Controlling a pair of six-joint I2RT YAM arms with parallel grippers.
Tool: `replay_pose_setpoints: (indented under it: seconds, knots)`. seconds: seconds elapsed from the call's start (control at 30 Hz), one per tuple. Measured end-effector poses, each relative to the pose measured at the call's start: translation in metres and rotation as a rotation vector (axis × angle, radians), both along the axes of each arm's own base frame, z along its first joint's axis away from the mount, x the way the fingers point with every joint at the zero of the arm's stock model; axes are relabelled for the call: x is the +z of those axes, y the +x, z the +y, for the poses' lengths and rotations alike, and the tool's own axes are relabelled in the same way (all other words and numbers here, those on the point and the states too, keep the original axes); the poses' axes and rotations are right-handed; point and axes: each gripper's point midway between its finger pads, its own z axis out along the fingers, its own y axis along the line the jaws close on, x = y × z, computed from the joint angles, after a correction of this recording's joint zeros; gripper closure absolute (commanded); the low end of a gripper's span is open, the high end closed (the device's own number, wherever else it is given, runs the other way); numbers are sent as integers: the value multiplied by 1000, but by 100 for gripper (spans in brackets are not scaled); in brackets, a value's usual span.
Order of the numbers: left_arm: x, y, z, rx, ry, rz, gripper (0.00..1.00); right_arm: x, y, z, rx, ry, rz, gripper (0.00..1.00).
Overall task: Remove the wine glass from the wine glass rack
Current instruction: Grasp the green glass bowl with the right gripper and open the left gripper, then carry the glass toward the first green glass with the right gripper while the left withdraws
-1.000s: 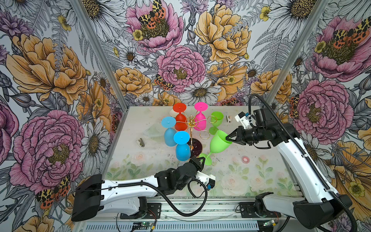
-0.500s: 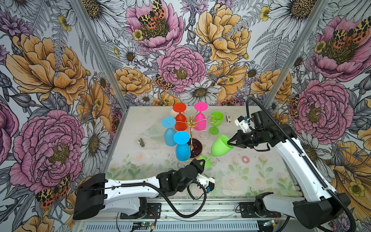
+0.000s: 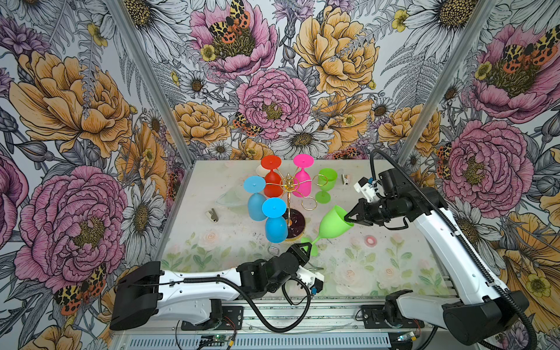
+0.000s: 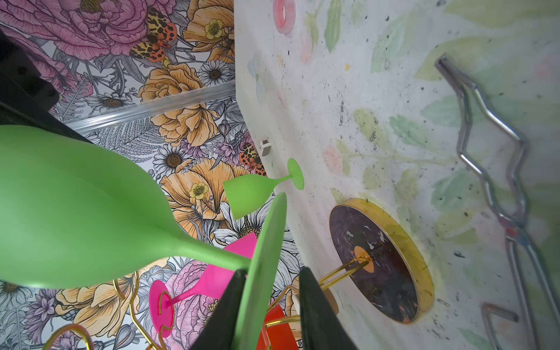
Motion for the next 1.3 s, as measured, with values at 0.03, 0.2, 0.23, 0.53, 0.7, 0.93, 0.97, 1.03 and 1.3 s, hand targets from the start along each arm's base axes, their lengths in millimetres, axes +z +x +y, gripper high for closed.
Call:
replay_pose_setpoints:
  seconds: [0.03,0.2,0.23,0.53,0.7,0.93,0.97,1.03,1.3]
  knots:
    - [-1,0,0,1,0,1,63,0,0,-1,-2,-3,0,100]
    - [-5,-12,-5,-26,7,18,51,-2,2,-5,-19,-12,1,100]
    - [-6,-15,-6,-31,6,24,48,-2,3,-7,-24,-16,0,100]
    - [-14,-27,-8,-21,-34,112,30,-9,11,-22,-78,-68,-9,100]
    - [15,-40,-25,-3,-198,223,16,-15,17,-34,-107,-147,-33,100]
    - [62,-54,-40,84,-493,475,12,-23,25,-56,-161,-275,-66,100]
    - [65,-56,-40,99,-531,513,12,-24,26,-59,-167,-295,-71,100]
    - [68,-58,-38,129,-591,572,12,-25,31,-65,-179,-334,-80,100]
    - [63,-68,-27,262,-753,805,11,-27,51,-87,-232,-471,-116,100]
